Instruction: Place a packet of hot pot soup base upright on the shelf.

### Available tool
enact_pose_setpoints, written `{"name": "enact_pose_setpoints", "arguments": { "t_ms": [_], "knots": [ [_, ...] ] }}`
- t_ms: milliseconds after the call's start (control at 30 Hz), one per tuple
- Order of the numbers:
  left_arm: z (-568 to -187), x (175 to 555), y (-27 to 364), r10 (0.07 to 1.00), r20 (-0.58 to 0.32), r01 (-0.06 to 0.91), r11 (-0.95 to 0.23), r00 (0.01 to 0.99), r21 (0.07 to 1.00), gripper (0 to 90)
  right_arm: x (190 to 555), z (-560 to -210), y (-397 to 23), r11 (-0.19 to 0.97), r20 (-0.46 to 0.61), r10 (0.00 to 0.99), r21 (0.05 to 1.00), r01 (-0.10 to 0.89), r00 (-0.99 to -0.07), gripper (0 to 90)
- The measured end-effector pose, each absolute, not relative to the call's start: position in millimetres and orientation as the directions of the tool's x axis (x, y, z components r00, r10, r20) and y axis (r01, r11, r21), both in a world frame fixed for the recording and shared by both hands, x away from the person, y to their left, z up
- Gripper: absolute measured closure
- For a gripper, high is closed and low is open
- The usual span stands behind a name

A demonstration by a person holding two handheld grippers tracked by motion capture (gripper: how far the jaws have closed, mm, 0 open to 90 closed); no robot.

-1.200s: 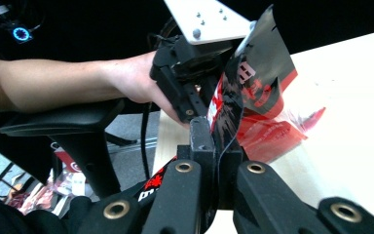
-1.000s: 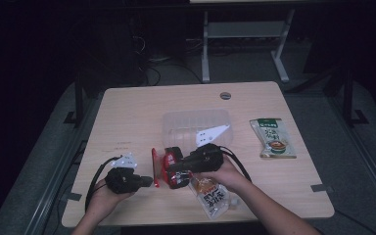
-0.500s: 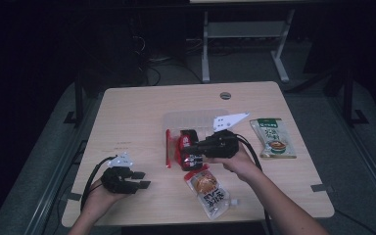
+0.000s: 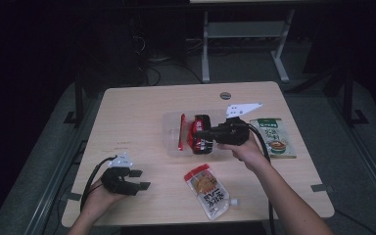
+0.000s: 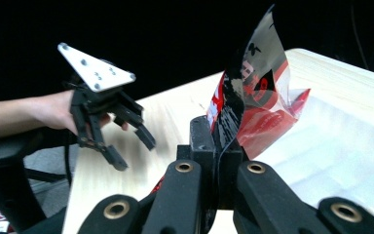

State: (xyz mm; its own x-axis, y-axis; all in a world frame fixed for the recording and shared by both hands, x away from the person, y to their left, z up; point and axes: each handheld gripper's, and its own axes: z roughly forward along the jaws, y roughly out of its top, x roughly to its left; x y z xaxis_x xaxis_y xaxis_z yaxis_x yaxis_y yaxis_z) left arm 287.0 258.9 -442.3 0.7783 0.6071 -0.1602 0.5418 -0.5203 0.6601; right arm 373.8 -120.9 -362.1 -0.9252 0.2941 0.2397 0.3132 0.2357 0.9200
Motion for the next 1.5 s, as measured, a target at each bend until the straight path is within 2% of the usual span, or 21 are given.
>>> {"name": "enact_pose_setpoints", "arguments": {
  "t_ms": [267,633,1500],
  "knots": [
    [-445.3,287.1,259.0,0.608,-0.140,0.528,-0.525,0.781,0.668,32.8,382.9,-365.9,-125.0,0.252,0.231,0.341,0.911,0.326,-0.911,89.6],
    [-446.1,286.1,259.6,0.601,-0.126,0.517,-0.539,0.789,0.665,31.9,389.2,-372.4,-120.3,0.276,0.220,0.376,0.901,0.335,-0.900,89.6],
    [-448.8,256.2,272.8,0.621,-0.127,0.528,-0.520,0.773,0.672,30.9,421.3,-397.0,-99.9,0.291,0.274,0.368,0.874,0.390,-0.889,89.4]
  ]
}}
